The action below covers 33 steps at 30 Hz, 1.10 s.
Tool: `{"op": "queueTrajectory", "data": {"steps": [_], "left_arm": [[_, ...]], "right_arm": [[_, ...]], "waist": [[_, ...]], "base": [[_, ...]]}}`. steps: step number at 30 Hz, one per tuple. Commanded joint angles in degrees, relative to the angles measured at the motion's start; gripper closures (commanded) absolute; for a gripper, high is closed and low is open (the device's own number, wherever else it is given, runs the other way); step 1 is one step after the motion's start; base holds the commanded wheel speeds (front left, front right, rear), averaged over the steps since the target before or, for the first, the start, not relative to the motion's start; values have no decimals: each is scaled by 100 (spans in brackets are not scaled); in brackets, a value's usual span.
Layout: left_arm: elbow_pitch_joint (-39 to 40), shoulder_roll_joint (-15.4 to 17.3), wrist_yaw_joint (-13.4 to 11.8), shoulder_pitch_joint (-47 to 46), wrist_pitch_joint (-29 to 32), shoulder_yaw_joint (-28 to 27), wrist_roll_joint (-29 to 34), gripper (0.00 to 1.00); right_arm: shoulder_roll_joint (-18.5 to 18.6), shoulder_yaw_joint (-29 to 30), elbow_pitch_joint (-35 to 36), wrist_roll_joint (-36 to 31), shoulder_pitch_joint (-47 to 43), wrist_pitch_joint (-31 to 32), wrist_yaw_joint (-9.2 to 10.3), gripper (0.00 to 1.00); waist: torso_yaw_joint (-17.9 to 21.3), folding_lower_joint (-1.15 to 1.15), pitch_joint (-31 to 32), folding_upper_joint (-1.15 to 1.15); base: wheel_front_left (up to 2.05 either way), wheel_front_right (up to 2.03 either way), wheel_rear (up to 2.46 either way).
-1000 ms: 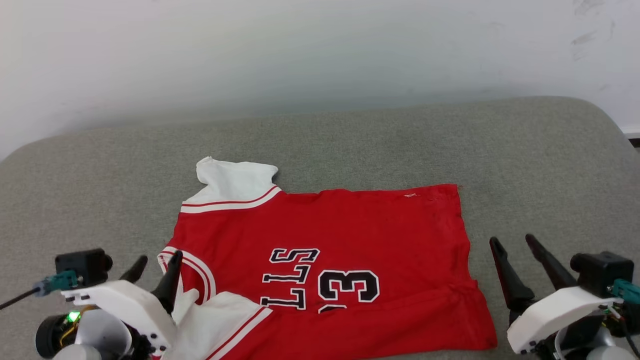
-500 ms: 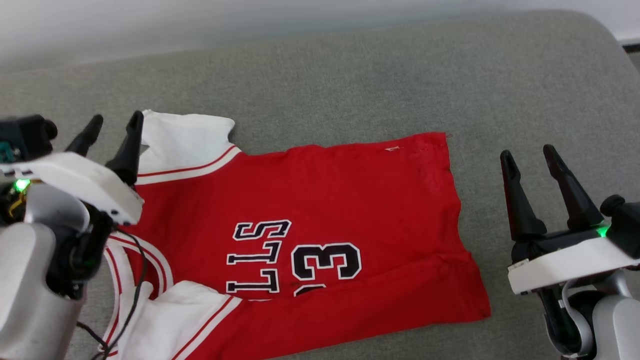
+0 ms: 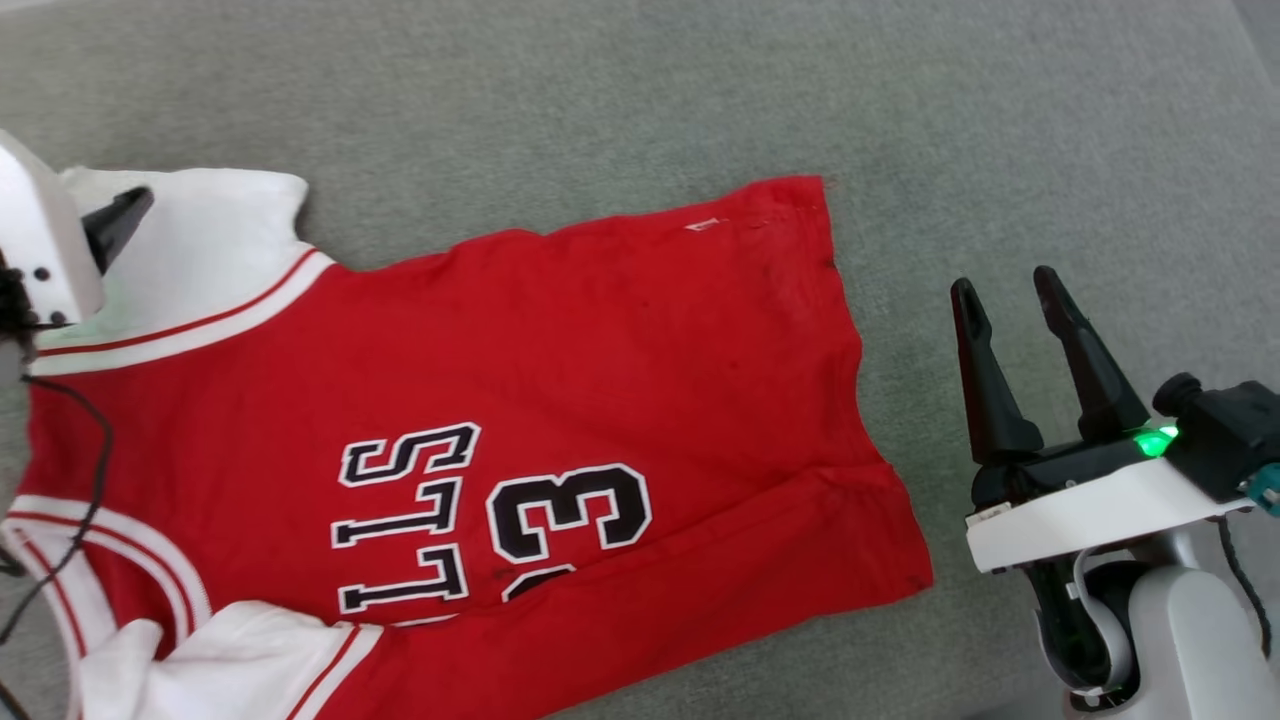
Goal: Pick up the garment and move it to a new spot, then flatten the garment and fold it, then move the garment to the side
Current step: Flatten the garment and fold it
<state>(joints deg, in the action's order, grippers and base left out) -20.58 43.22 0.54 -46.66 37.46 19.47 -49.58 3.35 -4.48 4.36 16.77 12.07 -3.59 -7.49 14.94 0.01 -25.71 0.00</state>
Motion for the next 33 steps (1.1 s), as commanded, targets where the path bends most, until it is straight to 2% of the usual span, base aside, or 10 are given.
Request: {"op": "queueTrajectory", "data": {"steps": [1, 7, 11, 12, 13, 14, 22, 26, 33], "left_arm": [[-111, 127, 33, -133, 288, 46, -37, 0], [-552, 474, -10, -214, 1227, 256, -55, 0], [-801, 419, -90, 88, 1918, 488, -221, 0], [-823, 339, -110, 158, 1997, 496, -288, 13], [-824, 273, -110, 210, 1991, 492, -334, 79], [-825, 215, -116, 253, 1917, 485, -363, 100], [-796, 36, 3, 45, 860, 305, -173, 100], [-690, -89, 72, -274, 177, 242, 37, 100], [-447, -499, 128, -560, -565, 339, 300, 100]], "right_arm": [[-35, -46, -62, 49, 90, -79, 0, 0], [-51, -148, -313, 180, 166, -262, 0, 0], [-53, -182, -458, 284, 220, -304, 0, 0], [-54, -195, -487, 322, 233, -311, 0, 0], [-54, -199, -508, 368, 239, -324, 0, 0], [-54, -212, -534, 413, 242, -317, 0, 0], [-41, -186, -836, 842, 495, 120, 0, 0], [199, -150, -1314, 1066, 952, 703, 0, 0], [749, -337, -2249, 1388, 2001, 1575, 0, 0]], "waist": [[171, -1, -171, 0], [348, -1, -358, 0], [392, -1, -393, 0], [397, -1, -397, 0], [400, -1, -401, 0], [401, -1, -402, 0], [246, -1, -163, 0], [18, -1, 11, 0], [-567, -1, 86, 0]], "base": [[0, 0, 0], [0, 0, 0], [0, 0, 0], [0, 0, 0], [0, 0, 0], [0, 0, 0], [0, 0, 0], [0, 0, 0], [0, 0, 0]]}}
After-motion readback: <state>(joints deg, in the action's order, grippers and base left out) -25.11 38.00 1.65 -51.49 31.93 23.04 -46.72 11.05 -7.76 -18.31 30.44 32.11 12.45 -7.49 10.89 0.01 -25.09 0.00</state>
